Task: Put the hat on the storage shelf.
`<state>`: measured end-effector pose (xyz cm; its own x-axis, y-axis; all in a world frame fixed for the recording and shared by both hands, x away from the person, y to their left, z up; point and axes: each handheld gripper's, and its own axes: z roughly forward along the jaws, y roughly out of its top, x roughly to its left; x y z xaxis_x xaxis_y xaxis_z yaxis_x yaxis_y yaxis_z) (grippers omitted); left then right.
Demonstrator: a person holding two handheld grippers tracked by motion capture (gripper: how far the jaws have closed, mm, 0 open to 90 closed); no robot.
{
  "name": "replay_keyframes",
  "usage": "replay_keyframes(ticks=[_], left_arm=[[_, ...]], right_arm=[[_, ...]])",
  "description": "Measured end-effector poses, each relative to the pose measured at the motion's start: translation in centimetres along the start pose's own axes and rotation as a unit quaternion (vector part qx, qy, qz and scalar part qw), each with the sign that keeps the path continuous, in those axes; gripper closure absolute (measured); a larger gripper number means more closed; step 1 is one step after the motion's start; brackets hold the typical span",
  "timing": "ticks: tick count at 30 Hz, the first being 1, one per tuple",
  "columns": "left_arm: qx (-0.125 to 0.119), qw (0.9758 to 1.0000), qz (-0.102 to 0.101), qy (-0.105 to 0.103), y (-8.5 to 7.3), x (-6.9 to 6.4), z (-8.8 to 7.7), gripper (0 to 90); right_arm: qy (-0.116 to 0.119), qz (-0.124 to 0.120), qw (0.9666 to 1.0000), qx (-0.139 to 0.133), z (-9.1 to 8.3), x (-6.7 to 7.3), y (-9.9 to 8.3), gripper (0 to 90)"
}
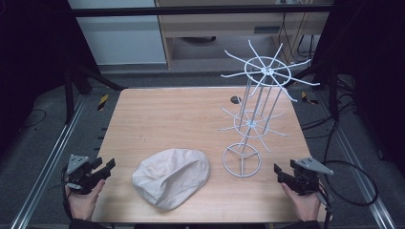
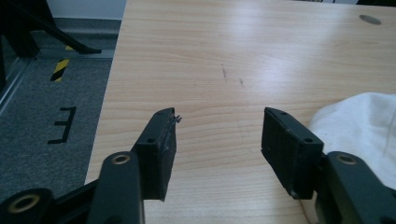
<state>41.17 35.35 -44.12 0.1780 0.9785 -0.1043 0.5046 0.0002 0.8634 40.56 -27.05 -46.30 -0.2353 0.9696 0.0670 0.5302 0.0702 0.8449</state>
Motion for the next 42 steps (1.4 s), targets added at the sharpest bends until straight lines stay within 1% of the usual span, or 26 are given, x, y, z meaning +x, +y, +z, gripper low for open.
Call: replay_keyframes(ticks=[3, 6, 7, 9, 11, 13, 14, 15, 16, 17, 21, 24, 28, 29, 33, 34, 35, 36, 37, 38, 39, 40, 41, 42], left_arm=[[-0.009, 1.0000, 0.004, -0.001, 0.3, -0.5, -1.0, 54.0], [-0.007, 0.9999, 0.007, -0.012, 0.5, -1.0, -1.7, 59.0], [-0.007, 0.9999, 0.007, -0.012, 0.5, -1.0, -1.7, 61.2], [-0.006, 0.9996, 0.012, -0.026, 0.6, -1.5, -2.1, 64.7], [-0.005, 0.9992, 0.020, -0.036, 0.8, -1.8, -2.5, 68.4], [-0.004, 0.9987, 0.023, -0.046, 1.0, -2.2, -2.7, 72.8], [-0.003, 0.9982, 0.026, -0.054, 1.1, -2.4, -2.9, 74.6], [-0.003, 0.9982, 0.026, -0.054, 1.1, -2.4, -2.9, 76.4], [0.000, 0.9974, 0.031, -0.064, 1.2, -2.7, -3.2, 78.9], [0.002, 0.9971, 0.034, -0.068, 1.2, -2.9, -3.3, 79.8], [0.005, 0.9950, 0.046, -0.088, 1.4, -3.7, -3.7, 85.8], [0.009, 0.9925, 0.057, -0.108, 1.6, -4.3, -3.9, 89.1], [0.017, 0.9883, 0.068, -0.135, 1.7, -5.2, -4.1, 89.7], [0.020, 0.9870, 0.072, -0.143, 1.8, -5.4, -4.2, 89.8], [0.027, 0.9821, 0.085, -0.166, 1.9, -6.6, -4.4, 89.9], [0.029, 0.9801, 0.089, -0.175, 2.0, -7.0, -4.5, 89.9], [0.029, 0.9801, 0.089, -0.175, 2.0, -7.0, -4.5, 89.9], [0.032, 0.9772, 0.097, -0.187, 2.0, -7.7, -4.5, 89.9], [0.034, 0.9755, 0.102, -0.192, 2.0, -8.1, -4.5, 89.9], [0.035, 0.9744, 0.106, -0.195, 2.1, -8.4, -4.5, 89.9], [0.035, 0.9744, 0.106, -0.195, 2.1, -8.4, -4.5, 89.9], [0.036, 0.9722, 0.112, -0.202, 2.2, -9.1, -4.5, 89.9], [0.036, 0.9722, 0.112, -0.202, 2.2, -9.1, -4.5, 89.9], [0.036, 0.9703, 0.117, -0.209, 2.4, -9.6, -4.4, 89.9]], right_arm=[[-0.001, 0.000, 1.0000, -0.003, -0.2, -0.2, 0.0, 37.1], [0.000, 0.002, 1.0000, -0.001, -0.2, -0.3, -0.1, 37.9], [0.000, 0.002, 1.0000, -0.001, -0.2, -0.3, -0.1, 37.9], [0.002, 0.001, 1.0000, 0.004, -0.2, -0.2, -0.1, 40.1], [0.002, -0.005, 1.0000, 0.008, -0.2, 0.0, -0.1, 42.4], [0.002, -0.014, 0.9999, 0.010, -0.1, 0.1, -0.1, 43.9], [0.003, -0.013, 0.9999, 0.011, -0.1, 0.2, 0.0, 44.8], [0.003, -0.013, 0.9999, 0.011, -0.1, 0.2, 0.0, 44.8], [0.007, -0.012, 0.9998, 0.014, -0.1, 0.4, -0.1, 47.0], [0.008, -0.017, 0.9997, 0.013, 0.0, 0.3, -0.1, 47.9], [0.013, -0.017, 0.9996, 0.018, 0.0, 0.5, 0.0, 51.7], [0.016, -0.022, 0.9995, 0.019, 0.0, 0.5, -0.1, 54.6], [0.020, -0.023, 0.9993, 0.024, 0.1, 0.6, -0.1, 57.4], [0.020, -0.025, 0.9992, 0.025, 0.1, 0.6, -0.1, 58.0], [0.024, -0.022, 0.9990, 0.030, 0.1, 0.7, -0.1, 59.3], [0.025, -0.022, 0.9990, 0.031, 0.2, 0.7, -0.1, 59.4], [0.025, -0.022, 0.9990, 0.031, 0.2, 0.7, -0.1, 59.4], [0.024, -0.025, 0.9989, 0.031, 0.2, 0.6, -0.1, 59.6], [0.024, -0.025, 0.9989, 0.031, 0.3, 0.6, -0.1, 59.6], [0.023, -0.026, 0.9989, 0.032, 0.3, 0.6, -0.1, 59.6], [0.023, -0.026, 0.9989, 0.032, 0.3, 0.6, -0.1, 59.6], [0.025, -0.023, 0.9988, 0.034, 0.3, 0.7, -0.1, 59.6], [0.024, -0.025, 0.9988, 0.033, 0.3, 0.7, -0.1, 59.5], [0.024, -0.025, 0.9988, 0.033, 0.3, 0.7, -0.1, 59.4]])
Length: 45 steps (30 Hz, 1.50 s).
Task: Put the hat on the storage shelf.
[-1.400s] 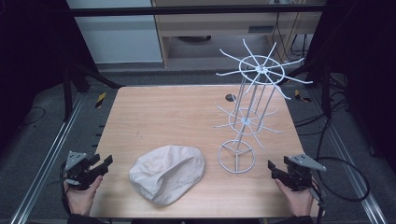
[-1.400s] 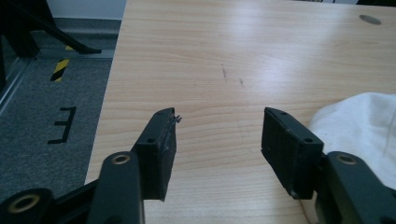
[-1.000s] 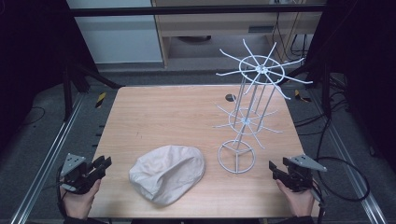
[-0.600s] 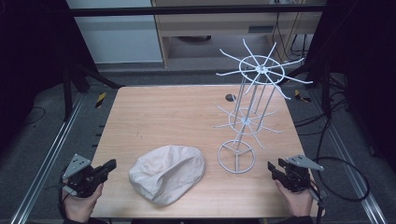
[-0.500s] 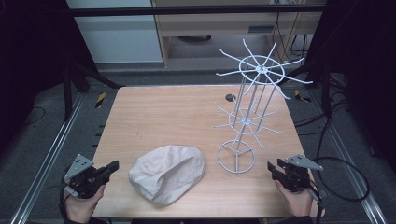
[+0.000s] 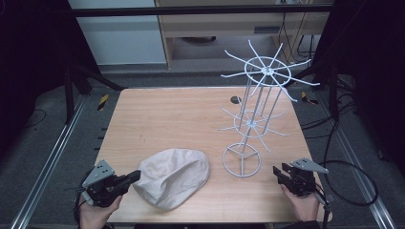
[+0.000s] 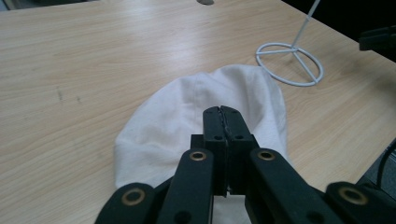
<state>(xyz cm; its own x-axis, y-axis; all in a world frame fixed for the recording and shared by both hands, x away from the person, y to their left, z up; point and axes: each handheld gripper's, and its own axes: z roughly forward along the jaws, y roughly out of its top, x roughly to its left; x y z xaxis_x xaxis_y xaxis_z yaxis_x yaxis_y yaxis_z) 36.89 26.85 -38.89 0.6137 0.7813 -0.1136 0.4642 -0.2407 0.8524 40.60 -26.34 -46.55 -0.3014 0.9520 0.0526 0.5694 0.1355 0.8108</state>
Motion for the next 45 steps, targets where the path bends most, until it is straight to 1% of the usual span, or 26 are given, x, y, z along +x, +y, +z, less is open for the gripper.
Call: replay_keyframes(ticks=[1, 2, 4, 8, 9, 10, 16, 17, 19, 22, 23, 24, 25, 26, 28, 29, 30, 33, 35, 39, 42, 43, 45], left_arm=[[0.002, 1.0000, 0.002, -0.006, 0.1, -0.2, 0.1, 89.9], [0.002, 0.9999, 0.004, -0.010, 0.2, -0.4, 0.3, 89.9], [0.006, 0.9998, 0.009, -0.016, 0.4, -0.9, 0.7, 89.9], [0.014, 0.9993, 0.017, -0.029, 0.6, -1.8, 1.5, 89.9], [0.014, 0.9993, 0.017, -0.029, 0.6, -1.8, 1.5, 89.9], [0.018, 0.9990, 0.021, -0.035, 0.7, -2.4, 1.8, 89.9], [0.040, 0.9972, 0.035, -0.051, 0.4, -3.8, 3.2, 89.9], [0.040, 0.9972, 0.035, -0.051, 0.4, -3.8, 3.2, 89.9], [0.052, 0.9962, 0.041, -0.056, 0.1, -4.3, 3.8, 89.9], [0.063, 0.9952, 0.048, -0.058, -0.2, -4.8, 4.3, 89.9], [0.063, 0.9952, 0.048, -0.058, -0.2, -4.8, 4.3, 89.9], [0.072, 0.9943, 0.052, -0.059, -0.4, -5.0, 4.6, 89.9], [0.072, 0.9943, 0.052, -0.059, -0.4, -5.0, 4.6, 89.9], [0.084, 0.9933, 0.053, -0.060, -0.7, -5.2, 4.9, 89.9], [0.097, 0.9922, 0.055, -0.057, -1.0, -5.3, 5.3, 89.9], [0.097, 0.9922, 0.055, -0.057, -1.0, -5.3, 5.3, 89.9], [0.109, 0.9909, 0.056, -0.056, -1.3, -5.3, 5.6, 89.9], [0.122, 0.9894, 0.054, -0.057, -1.6, -5.3, 5.9, 89.9], [0.125, 0.9891, 0.055, -0.055, -1.7, -5.2, 5.9, 89.9], [0.126, 0.9894, 0.050, -0.051, -1.7, -4.9, 5.7, 89.9], [0.128, 0.9899, 0.044, -0.041, -1.7, -4.1, 5.4, 90.0], [0.127, 0.9904, 0.040, -0.039, -1.7, -3.9, 5.4, 89.9], [0.127, 0.9907, 0.038, -0.031, -1.7, -3.5, 5.2, 89.9]], right_arm=[[-0.001, -0.002, 1.0000, 0.000, 0.0, 0.0, 0.0, 59.3], [0.002, 0.002, 1.0000, 0.001, 0.0, 0.0, 0.0, 59.2], [-0.002, -0.004, 1.0000, 0.001, 0.1, 0.0, -0.1, 58.9], [-0.001, -0.003, 1.0000, 0.001, 0.2, -0.1, -0.1, 58.5], [-0.001, -0.003, 1.0000, 0.001, 0.2, -0.1, -0.1, 58.3], [-0.001, -0.003, 1.0000, 0.001, 0.2, -0.1, -0.1, 58.2], [0.001, -0.003, 1.0000, 0.001, 0.3, -0.2, -0.1, 57.6], [0.001, -0.003, 1.0000, 0.001, 0.3, -0.2, -0.1, 57.6], [0.004, 0.001, 1.0000, 0.001, 0.2, -0.2, -0.1, 57.5], [0.002, 0.000, 1.0000, 0.001, 0.3, -0.2, -0.2, 57.2], [0.002, 0.000, 1.0000, 0.001, 0.3, -0.2, -0.2, 57.2], [0.003, 0.003, 1.0000, 0.002, 0.2, -0.2, -0.2, 57.0], [0.003, 0.003, 1.0000, 0.002, 0.2, -0.2, -0.2, 57.0], [0.003, 0.003, 1.0000, 0.001, 0.2, -0.3, -0.2, 56.8], [0.003, 0.005, 1.0000, 0.002, 0.2, -0.3, -0.2, 56.7], [0.003, 0.005, 1.0000, 0.002, 0.2, -0.3, -0.2, 56.7], [0.001, 0.001, 1.0000, 0.002, 0.3, -0.4, -0.3, 56.6], [0.000, 0.000, 1.0000, 0.002, 0.3, -0.5, -0.3, 56.5], [-0.001, -0.001, 1.0000, 0.002, 0.3, -0.5, -0.3, 56.4], [0.001, 0.004, 1.0000, 0.004, 0.3, -0.5, -0.3, 56.4], [0.000, 0.004, 1.0000, 0.005, 0.3, -0.5, -0.4, 56.4], [-0.002, 0.000, 1.0000, 0.004, 0.4, -0.5, -0.4, 56.4], [-0.002, 0.000, 1.0000, 0.004, 0.4, -0.5, -0.4, 56.4]])
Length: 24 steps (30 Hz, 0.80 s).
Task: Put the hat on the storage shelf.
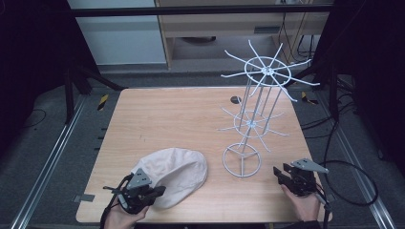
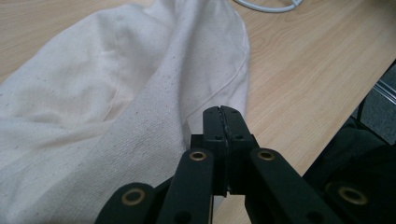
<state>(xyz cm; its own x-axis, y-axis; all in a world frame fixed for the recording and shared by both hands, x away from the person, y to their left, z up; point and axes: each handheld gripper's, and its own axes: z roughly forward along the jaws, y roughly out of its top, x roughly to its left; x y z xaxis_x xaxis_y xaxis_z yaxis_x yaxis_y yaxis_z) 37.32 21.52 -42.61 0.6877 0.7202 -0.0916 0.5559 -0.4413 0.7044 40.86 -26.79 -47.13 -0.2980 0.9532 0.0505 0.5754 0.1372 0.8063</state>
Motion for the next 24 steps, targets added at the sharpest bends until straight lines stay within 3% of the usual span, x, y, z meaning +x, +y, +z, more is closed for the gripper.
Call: replay_keyframes(ticks=[12, 24], left_arm=[[-0.010, 0.9990, -0.023, 0.038, -0.4, 2.5, -0.7, 89.9], [-0.027, 0.9960, -0.041, 0.074, -0.6, 4.4, -0.8, 90.0]], right_arm=[[0.000, -0.001, 1.0000, 0.000, 0.0, 0.0, 0.0, 56.3], [0.003, 0.005, 1.0000, 0.000, 0.0, 0.1, 0.0, 57.5]])
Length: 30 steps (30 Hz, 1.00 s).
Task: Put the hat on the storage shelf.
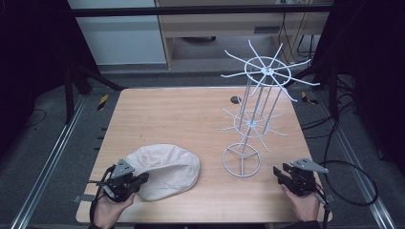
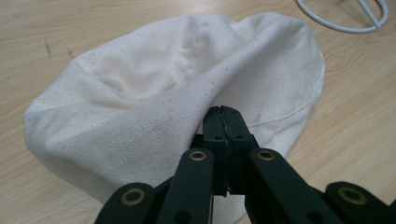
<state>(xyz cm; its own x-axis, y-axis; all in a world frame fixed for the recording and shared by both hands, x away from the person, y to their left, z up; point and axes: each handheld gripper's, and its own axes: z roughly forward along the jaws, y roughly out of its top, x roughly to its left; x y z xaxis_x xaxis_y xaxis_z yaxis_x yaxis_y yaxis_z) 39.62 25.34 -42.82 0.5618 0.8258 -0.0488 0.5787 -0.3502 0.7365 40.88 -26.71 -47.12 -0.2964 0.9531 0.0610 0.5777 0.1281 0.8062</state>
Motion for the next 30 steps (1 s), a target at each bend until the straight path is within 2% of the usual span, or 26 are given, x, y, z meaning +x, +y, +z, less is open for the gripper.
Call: replay_keyframes(ticks=[15, 23, 30], left_arm=[[-0.021, 0.9992, -0.019, 0.028, 0.6, 1.7, 1.0, 90.0], [-0.033, 0.9986, -0.016, 0.038, 1.0, 2.3, 1.9, 90.0], [-0.039, 0.9980, -0.020, 0.045, 1.6, 2.8, 2.6, 90.0]], right_arm=[[0.004, 0.000, 0.9999, 0.010, 0.0, 0.2, 0.2, 69.0], [0.001, -0.002, 1.0000, 0.008, -0.2, 0.3, 0.2, 76.5], [0.008, -0.001, 0.9999, 0.009, -0.3, 0.5, 0.3, 85.3]])
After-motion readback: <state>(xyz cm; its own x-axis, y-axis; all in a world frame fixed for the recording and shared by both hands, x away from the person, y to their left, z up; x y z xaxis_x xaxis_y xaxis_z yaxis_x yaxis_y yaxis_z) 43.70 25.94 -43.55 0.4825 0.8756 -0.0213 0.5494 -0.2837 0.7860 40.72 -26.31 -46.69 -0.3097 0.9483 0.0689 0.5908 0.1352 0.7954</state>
